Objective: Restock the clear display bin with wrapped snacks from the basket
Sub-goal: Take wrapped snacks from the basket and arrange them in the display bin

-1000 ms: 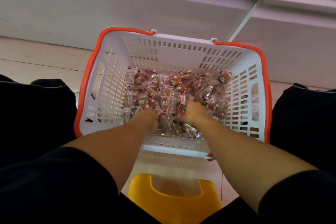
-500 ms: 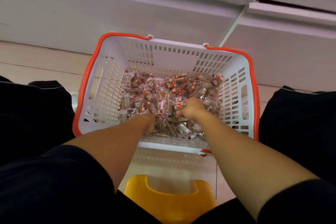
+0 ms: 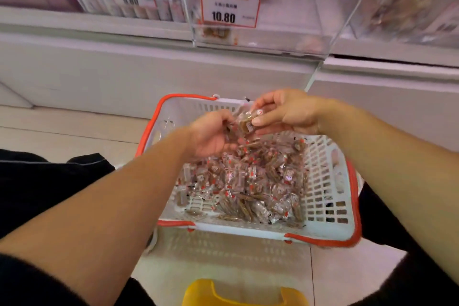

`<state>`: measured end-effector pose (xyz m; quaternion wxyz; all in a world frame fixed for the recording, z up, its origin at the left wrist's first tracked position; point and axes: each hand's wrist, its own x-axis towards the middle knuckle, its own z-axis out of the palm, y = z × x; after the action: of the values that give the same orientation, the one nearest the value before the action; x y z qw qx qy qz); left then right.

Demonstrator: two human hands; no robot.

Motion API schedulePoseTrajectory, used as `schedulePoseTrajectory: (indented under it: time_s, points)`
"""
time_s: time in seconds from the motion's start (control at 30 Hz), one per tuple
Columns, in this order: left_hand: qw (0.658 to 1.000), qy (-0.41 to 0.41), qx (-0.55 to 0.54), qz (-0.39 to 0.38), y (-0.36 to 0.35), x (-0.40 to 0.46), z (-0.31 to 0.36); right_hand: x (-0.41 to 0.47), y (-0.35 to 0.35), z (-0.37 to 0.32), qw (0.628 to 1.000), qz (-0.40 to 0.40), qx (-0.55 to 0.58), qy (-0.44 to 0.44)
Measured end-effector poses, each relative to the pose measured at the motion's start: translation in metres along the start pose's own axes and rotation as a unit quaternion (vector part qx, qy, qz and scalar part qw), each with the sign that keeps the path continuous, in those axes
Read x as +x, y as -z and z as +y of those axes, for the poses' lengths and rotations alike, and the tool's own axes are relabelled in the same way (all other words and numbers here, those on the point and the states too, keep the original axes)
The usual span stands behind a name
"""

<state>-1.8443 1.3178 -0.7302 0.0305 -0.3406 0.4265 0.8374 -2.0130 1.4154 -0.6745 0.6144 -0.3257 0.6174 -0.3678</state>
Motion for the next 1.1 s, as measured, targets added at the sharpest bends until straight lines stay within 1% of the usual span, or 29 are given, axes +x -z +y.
schedulePoseTrajectory:
  time_s: [0.07, 0.1, 0.13, 0.2, 0.23, 0.27, 0.3, 0.37, 0.47, 0.5, 0.63, 0.7, 0.77, 0.83, 0.9, 1.0, 1.03, 1.1]
  points:
    - [0.999, -0.027, 0.018, -0.023, -0.021, -0.017, 0.037, -0.021, 0.002, -0.032, 0.993, 0.041, -0.084, 0.072]
    - [0.998, -0.033, 0.025, -0.036, -0.029, -0.026, 0.055, -0.032, 0.002, -0.046, 0.981, 0.074, -0.134, 0.117]
    - [0.998, -0.036, 0.029, -0.047, -0.037, -0.037, 0.072, -0.044, 0.002, -0.058, 0.963, 0.113, -0.180, 0.164]
    - [0.996, -0.046, 0.038, -0.063, -0.051, -0.061, 0.098, -0.064, -0.003, -0.076, 0.911, 0.189, -0.261, 0.255]
    - [0.995, -0.060, 0.052, -0.066, -0.058, -0.071, 0.108, -0.072, -0.006, -0.085, 0.890, 0.204, -0.281, 0.295]
    - [0.993, -0.075, 0.067, -0.065, -0.065, -0.080, 0.117, -0.080, -0.007, -0.091, 0.881, 0.197, -0.281, 0.326]
    - [0.991, -0.092, 0.082, -0.060, -0.070, -0.088, 0.123, -0.086, -0.010, -0.094, 0.884, 0.177, -0.263, 0.344]
    - [0.986, -0.122, 0.106, -0.045, -0.078, -0.099, 0.132, -0.092, -0.015, -0.097, 0.896, 0.155, -0.230, 0.348]
    - [0.980, -0.164, 0.107, -0.037, -0.089, -0.108, 0.140, -0.091, -0.025, -0.098, 0.900, 0.166, -0.202, 0.348]
    - [0.978, -0.176, 0.105, -0.021, -0.092, -0.108, 0.142, -0.090, -0.027, -0.100, 0.903, 0.167, -0.195, 0.345]
    - [0.963, -0.225, 0.107, 0.102, -0.101, -0.103, 0.145, -0.087, -0.033, -0.107, 0.909, 0.160, -0.194, 0.332]
    - [0.946, -0.250, 0.117, 0.170, -0.102, -0.101, 0.141, -0.085, -0.042, -0.106, 0.910, 0.165, -0.172, 0.340]
    - [0.925, -0.278, 0.120, 0.232, -0.101, -0.100, 0.139, -0.082, -0.049, -0.099, 0.903, 0.183, -0.171, 0.349]
    - [0.912, -0.297, 0.102, 0.265, -0.099, -0.100, 0.140, -0.080, -0.052, -0.097, 0.888, 0.205, -0.190, 0.365]
    - [0.909, -0.307, 0.080, 0.271, -0.098, -0.104, 0.143, -0.081, -0.051, -0.099, 0.878, 0.212, -0.192, 0.384]
    - [0.931, -0.311, 0.025, 0.188, -0.101, -0.112, 0.142, -0.083, -0.045, -0.104, 0.864, 0.228, -0.184, 0.409]
    - [0.931, -0.320, 0.024, 0.172, -0.105, -0.113, 0.140, -0.083, -0.042, -0.105, 0.860, 0.235, -0.183, 0.414]
    - [0.917, -0.348, 0.058, 0.186, -0.111, -0.110, 0.133, -0.083, -0.039, -0.104, 0.850, 0.251, -0.208, 0.414]
